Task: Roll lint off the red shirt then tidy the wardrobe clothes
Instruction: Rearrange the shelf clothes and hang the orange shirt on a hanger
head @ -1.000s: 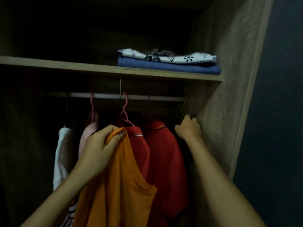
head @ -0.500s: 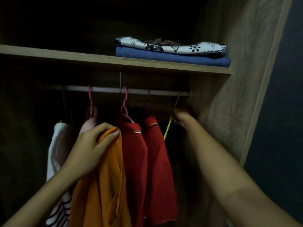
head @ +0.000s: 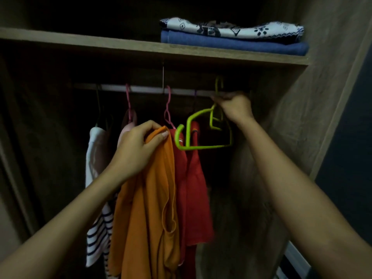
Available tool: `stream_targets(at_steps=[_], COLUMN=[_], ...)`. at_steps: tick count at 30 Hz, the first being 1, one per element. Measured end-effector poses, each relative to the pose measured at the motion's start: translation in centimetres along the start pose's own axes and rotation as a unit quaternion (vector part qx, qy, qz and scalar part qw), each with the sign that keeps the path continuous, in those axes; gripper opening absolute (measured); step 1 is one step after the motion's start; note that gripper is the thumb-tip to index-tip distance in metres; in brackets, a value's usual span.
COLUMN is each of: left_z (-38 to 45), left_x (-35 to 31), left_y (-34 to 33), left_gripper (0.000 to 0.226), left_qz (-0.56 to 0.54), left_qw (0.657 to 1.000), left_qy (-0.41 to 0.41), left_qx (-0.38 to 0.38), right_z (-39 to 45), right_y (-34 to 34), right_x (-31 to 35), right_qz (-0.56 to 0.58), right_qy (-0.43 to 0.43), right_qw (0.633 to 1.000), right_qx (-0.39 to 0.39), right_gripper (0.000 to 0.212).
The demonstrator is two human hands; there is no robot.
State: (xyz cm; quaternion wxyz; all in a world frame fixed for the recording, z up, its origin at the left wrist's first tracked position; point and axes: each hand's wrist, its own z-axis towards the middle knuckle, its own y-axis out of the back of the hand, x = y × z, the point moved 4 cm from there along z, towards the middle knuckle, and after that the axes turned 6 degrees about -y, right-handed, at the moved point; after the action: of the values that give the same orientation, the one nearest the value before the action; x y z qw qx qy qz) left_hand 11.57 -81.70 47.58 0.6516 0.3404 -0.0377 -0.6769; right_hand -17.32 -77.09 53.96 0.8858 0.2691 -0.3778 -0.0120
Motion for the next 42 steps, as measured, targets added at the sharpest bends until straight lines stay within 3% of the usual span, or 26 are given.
stream_targets(at_steps=[2,5,9,11,15,19,21,24,30,33,37,42], left_z=[0.1,0.0,-0.9,-1.3,-2.1,-2.7,-3.0,-3.2,-4.2,-4.7,-4.6,-4.4], left_x=[0.3,0.9,1.1,1.1,1.0,0.9,1.2,1.7,2.2,1.8,0.7,0.2], left_y=[0.1,0.5,1.5,1.9,1.7,1.3,1.2,1.3,2.0,2.3,3.4,5.8], left_gripper=[0.013,0.018,0.020,0.021,0.022,0.025,0.028,0.027,0.022,0.025,0.053,0.034], left_qz=[0.019,0.038,0.048,0.046,0.039,0.042,0.045,0.065,0.069,-0.005,-0.081,-0.154], left_qw=[1.000,0.999,0.997,0.997,0.997,0.996,0.995,0.991,0.986,0.987,0.987,0.978], left_qy=[0.009,0.034,0.052,0.056,0.064,0.059,0.062,0.076,0.025,0.031,0.039,0.098], left_qx=[-0.005,-0.016,-0.021,-0.015,0.024,0.058,0.068,0.093,0.148,0.155,0.131,0.098], right_z=[-2.2,-5.3,-9.8,-11.9,-14.8,-15.9,-16.4,-17.5,-19.4,-20.6,-22.6,-24.6], right_y=[0.6,0.8,1.3,1.2,0.5,0.0,0.1,0.5,1.2,-0.5,-4.5,-7.2], right_x=[1.2,1.6,1.3,1.5,3.0,5.1,5.9,6.8,7.5,7.4,5.7,3.9], right_qz=[0.009,0.130,0.223,0.357,0.584,0.700,0.728,0.722,0.671,0.626,0.588,0.481], right_qy=[0.028,-0.008,-0.039,-0.107,-0.204,-0.244,-0.235,-0.208,-0.161,-0.163,-0.216,-0.194], right_qw=[0.999,0.990,0.974,0.927,0.781,0.670,0.644,0.657,0.706,0.743,0.765,0.845], right_qx=[0.015,0.059,0.026,0.046,0.090,0.047,0.005,-0.064,-0.162,-0.170,-0.150,-0.129], right_gripper=[0.035,0.032,0.037,0.033,0.034,0.038,0.037,0.035,0.033,0.030,0.028,0.033])
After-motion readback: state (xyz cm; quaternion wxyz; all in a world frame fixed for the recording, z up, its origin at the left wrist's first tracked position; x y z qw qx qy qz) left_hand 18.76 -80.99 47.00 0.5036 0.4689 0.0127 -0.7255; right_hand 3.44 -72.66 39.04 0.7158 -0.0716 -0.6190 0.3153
